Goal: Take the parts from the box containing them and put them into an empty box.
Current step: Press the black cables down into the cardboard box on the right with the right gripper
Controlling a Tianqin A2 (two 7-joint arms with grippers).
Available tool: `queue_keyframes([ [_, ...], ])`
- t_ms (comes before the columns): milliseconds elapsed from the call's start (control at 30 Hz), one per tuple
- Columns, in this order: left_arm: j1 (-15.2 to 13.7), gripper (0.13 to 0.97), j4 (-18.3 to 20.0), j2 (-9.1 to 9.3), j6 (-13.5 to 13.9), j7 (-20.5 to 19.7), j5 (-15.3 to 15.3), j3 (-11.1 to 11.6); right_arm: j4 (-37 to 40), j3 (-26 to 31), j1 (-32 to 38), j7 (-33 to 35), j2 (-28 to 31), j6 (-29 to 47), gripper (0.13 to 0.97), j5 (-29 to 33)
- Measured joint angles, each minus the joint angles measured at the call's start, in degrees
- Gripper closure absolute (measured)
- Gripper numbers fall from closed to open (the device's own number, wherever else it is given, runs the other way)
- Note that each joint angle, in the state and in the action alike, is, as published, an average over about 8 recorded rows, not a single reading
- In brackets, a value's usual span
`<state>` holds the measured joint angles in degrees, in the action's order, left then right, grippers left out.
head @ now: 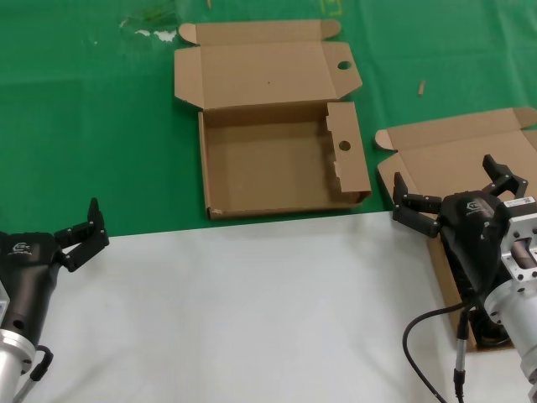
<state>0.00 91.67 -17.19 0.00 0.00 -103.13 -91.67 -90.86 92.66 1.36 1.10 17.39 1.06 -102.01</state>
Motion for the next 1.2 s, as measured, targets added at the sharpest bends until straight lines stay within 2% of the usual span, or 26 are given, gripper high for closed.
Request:
queue_keyframes([
  [467,0.00,0.132,0.00,0.00,0.00,0.00,0.00,0.00,-1.13,-0.53,-0.88,-0.25,0.50,1.52,0.129,-0.65],
  [700,0.00,0.132,0.00,0.00,0.00,0.00,0.01,0.00,-7.98,-2.91,-6.54,-4.36,7.13,7.18,0.129,-4.22],
  [833,0.00,0.132,0.00,0.00,0.00,0.00,0.01,0.00,-12.55,-7.88,-12.07,-6.65,12.93,12.49,0.129,-7.23],
  [1000,0.00,0.132,0.00,0.00,0.00,0.00,0.01,0.00,-15.54,-17.78,-20.79,-7.78,19.72,21.89,0.129,-11.56],
  [1200,0.00,0.132,0.00,0.00,0.00,0.00,0.01,0.00,-12.99,-31.14,-32.76,-2.71,27.25,35.92,0.129,-14.32],
])
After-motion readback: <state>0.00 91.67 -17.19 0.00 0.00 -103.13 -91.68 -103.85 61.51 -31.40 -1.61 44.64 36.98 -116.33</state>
